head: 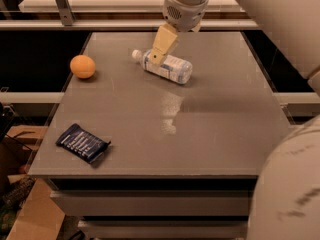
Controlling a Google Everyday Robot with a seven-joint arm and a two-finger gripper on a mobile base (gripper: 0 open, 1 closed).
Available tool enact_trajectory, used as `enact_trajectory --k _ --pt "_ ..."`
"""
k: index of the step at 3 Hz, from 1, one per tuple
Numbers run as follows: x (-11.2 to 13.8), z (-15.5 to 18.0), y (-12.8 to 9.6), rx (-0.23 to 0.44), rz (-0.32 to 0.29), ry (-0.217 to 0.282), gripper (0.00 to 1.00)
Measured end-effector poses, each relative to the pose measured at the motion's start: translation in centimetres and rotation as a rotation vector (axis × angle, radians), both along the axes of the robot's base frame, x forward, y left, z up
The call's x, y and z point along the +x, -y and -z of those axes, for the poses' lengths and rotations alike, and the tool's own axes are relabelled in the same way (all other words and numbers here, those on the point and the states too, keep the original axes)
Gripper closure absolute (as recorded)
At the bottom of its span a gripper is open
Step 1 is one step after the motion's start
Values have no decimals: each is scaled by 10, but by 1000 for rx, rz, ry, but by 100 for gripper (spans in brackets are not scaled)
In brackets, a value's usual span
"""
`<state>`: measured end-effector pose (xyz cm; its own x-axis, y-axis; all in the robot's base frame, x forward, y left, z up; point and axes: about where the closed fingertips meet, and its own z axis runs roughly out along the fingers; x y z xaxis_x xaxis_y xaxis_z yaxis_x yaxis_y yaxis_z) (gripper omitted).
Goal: Move blue plastic bottle near rxbar blueberry
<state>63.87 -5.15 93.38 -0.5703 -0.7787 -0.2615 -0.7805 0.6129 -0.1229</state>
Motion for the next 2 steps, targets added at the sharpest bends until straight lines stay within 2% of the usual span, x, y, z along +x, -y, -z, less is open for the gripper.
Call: enact_trajectory --k 1,2 --pt "10 26 -21 25 -19 -38 0" --pt "19 52 -42 50 -56 -80 17"
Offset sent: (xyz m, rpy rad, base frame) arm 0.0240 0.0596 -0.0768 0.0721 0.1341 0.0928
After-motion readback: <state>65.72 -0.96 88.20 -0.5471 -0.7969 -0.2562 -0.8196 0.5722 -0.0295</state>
